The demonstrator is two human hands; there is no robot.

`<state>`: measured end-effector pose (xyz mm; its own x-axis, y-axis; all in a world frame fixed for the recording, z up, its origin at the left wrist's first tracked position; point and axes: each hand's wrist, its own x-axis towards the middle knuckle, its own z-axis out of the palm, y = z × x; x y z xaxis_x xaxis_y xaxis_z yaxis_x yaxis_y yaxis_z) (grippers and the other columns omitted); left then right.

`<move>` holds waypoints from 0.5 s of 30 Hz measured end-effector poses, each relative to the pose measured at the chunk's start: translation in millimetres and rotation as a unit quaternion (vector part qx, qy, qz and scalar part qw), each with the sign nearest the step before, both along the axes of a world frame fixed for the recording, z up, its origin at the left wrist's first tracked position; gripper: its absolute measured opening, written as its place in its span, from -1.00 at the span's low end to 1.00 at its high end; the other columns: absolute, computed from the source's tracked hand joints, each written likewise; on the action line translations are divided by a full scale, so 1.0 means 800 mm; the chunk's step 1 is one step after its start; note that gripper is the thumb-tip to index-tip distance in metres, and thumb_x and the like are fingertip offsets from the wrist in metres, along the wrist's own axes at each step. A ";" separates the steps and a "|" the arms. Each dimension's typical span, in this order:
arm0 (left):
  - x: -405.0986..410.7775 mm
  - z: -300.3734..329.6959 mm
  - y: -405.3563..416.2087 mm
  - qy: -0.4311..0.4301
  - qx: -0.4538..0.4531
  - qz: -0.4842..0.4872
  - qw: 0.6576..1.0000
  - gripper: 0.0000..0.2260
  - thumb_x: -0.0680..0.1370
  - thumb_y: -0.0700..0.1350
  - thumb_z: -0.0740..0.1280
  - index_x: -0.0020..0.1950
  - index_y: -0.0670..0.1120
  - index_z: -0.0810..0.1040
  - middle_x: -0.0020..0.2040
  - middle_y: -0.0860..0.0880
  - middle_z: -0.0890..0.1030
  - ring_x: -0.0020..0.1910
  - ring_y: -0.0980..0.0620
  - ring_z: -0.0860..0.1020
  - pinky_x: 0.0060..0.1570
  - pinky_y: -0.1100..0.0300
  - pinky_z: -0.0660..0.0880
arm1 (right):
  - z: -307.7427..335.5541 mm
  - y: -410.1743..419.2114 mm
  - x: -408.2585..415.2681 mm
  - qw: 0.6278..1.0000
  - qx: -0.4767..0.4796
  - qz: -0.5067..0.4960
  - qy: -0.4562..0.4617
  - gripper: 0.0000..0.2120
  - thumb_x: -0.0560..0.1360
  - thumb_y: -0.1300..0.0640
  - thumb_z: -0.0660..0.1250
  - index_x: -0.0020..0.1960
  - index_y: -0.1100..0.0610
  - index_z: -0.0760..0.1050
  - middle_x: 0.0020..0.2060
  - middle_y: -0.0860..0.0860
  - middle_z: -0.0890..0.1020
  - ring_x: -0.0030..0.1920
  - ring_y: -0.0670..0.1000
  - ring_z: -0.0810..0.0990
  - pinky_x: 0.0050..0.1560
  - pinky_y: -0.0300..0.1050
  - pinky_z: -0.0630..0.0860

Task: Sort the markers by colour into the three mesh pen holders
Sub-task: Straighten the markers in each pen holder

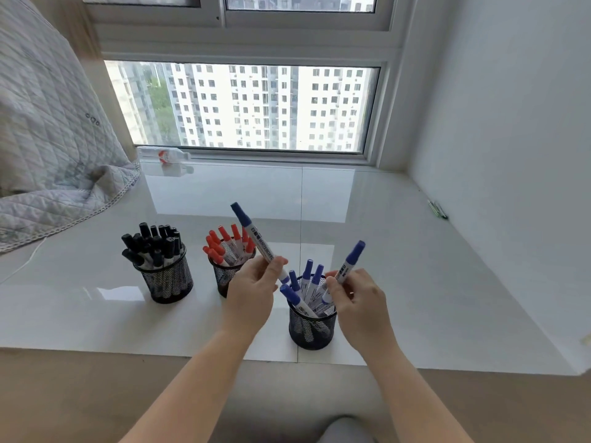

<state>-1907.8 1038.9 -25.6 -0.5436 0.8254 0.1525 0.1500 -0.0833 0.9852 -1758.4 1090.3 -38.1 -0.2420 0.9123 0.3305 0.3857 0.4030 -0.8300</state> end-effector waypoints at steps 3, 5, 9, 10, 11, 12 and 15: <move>0.003 -0.008 -0.002 0.063 0.011 0.002 0.998 -0.92 0.54 -0.07 0.28 -0.13 0.09 0.53 -0.31 0.20 0.62 -0.21 0.25 0.57 -0.12 0.35 0.47 | -0.008 0.000 0.002 0.998 0.048 -0.004 -0.051 -0.97 0.45 0.22 0.35 -0.12 0.17 0.54 -0.26 0.00 0.53 -0.28 -0.01 0.52 -0.25 -0.40 0.38; 0.004 -0.011 -0.003 0.095 0.017 0.018 0.995 -0.89 0.52 -0.10 0.33 -0.10 0.11 0.47 -0.30 0.21 0.62 -0.25 0.31 0.56 -0.23 0.49 0.42 | -0.014 0.001 0.004 0.995 0.060 -0.013 -0.076 -0.90 0.41 0.25 0.37 -0.09 0.16 0.50 -0.24 0.02 0.56 -0.27 0.03 0.52 -0.21 -0.21 0.44; 0.008 -0.014 -0.005 0.125 0.019 0.037 0.991 -0.67 0.44 -0.16 0.42 0.00 0.13 0.33 -0.16 0.17 0.59 -0.25 0.22 0.62 -0.26 0.37 0.51 | -0.018 0.003 0.005 0.994 0.074 -0.043 -0.071 -0.81 0.39 0.30 0.37 -0.07 0.11 0.45 -0.28 -0.03 0.54 -0.32 -0.04 0.49 -0.30 -0.31 0.35; 0.009 -0.015 -0.005 0.134 0.018 0.038 0.990 -0.63 0.43 -0.17 0.43 0.04 0.10 0.30 -0.15 0.18 0.58 -0.27 0.22 0.62 -0.29 0.37 0.51 | -0.018 0.003 0.005 0.993 0.078 -0.048 -0.070 -0.79 0.39 0.29 0.38 -0.03 0.12 0.44 -0.28 -0.04 0.54 -0.32 -0.03 0.50 -0.31 -0.32 0.34; 0.011 -0.015 -0.006 0.141 0.016 0.037 0.989 -0.58 0.42 -0.17 0.44 0.10 0.08 0.26 -0.15 0.18 0.58 -0.29 0.23 0.62 -0.32 0.38 0.52 | -0.018 0.002 0.005 0.993 0.083 -0.054 -0.068 -0.78 0.40 0.27 0.38 0.00 0.13 0.42 -0.26 -0.04 0.55 -0.30 -0.02 0.51 -0.31 -0.31 0.34; 0.012 -0.015 -0.006 0.146 0.016 0.034 0.989 -0.53 0.42 -0.18 0.45 0.15 0.07 0.24 -0.16 0.18 0.59 -0.31 0.23 0.62 -0.32 0.38 0.53 | -0.018 0.001 0.005 0.991 0.095 -0.064 -0.069 -0.76 0.41 0.25 0.38 0.04 0.14 0.41 -0.25 -0.04 0.55 -0.29 0.00 0.52 -0.30 -0.27 0.35; 0.017 -0.013 -0.006 0.165 0.011 0.013 0.986 -0.55 0.43 -0.14 0.43 0.13 0.16 0.26 -0.16 0.18 0.61 -0.30 0.23 0.63 -0.26 0.27 0.56 | -0.019 -0.001 0.006 0.983 0.138 -0.089 -0.078 -0.77 0.45 0.23 0.35 0.09 0.17 0.42 -0.24 0.03 0.56 -0.29 0.05 0.53 -0.29 -0.19 0.37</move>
